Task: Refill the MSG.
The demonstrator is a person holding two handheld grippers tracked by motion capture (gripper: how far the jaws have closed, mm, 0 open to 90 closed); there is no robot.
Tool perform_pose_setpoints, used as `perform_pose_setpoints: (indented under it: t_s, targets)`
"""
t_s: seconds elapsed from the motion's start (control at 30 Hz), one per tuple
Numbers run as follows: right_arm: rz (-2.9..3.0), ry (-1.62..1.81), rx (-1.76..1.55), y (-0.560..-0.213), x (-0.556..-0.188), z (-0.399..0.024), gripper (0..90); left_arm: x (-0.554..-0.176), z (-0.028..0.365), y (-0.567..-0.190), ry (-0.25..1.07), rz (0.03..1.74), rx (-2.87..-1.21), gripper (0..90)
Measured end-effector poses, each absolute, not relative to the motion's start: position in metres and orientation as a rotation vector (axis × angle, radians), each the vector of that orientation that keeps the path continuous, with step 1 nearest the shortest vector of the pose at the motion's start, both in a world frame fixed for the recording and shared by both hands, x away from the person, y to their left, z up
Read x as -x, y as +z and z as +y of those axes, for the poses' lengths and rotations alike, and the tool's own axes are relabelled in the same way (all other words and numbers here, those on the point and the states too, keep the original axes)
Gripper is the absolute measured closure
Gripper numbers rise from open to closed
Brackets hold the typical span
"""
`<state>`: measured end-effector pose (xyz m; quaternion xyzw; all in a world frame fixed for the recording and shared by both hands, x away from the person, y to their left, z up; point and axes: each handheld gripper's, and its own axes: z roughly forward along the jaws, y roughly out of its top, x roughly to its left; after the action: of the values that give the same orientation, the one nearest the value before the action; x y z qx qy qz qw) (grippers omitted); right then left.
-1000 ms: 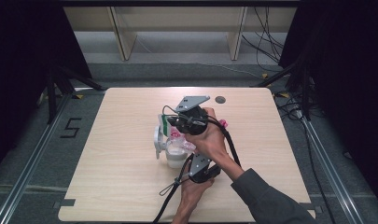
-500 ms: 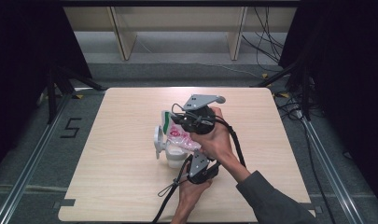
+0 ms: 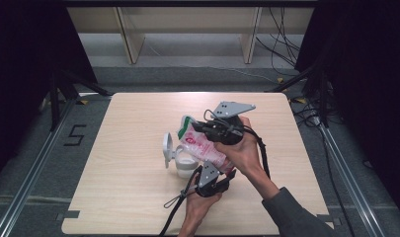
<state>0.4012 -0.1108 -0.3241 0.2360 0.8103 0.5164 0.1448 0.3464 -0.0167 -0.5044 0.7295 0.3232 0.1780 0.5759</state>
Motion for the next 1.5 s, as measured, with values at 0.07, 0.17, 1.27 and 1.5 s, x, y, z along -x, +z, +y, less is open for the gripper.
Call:
perform_pose_setpoints:
  t_s: [0.07,0.17,1.27,1.5]
  targets:
    - [2.32,1.494,-0.666,-0.324,-0.401,-0.116,90.0,-0.346,-0.017,-0.505,0.395,0.782,-1.701,67.9]
    - [2.301,1.5,-0.649,-0.325,-0.401,-0.124,90.0,-0.346,-0.017,-0.506,0.399,0.778,-1.719,67.4]
    - [2.164,1.681,-0.797,-0.346,-0.385,-0.181,90.0,-0.339,-0.016,-0.502,0.32,0.96,-1.705,27.6]
    - [2.153,1.674,-0.844,-0.36,-0.388,-0.19,90.0,-0.334,-0.013,-0.506,0.301,0.958,-1.704,26.4]
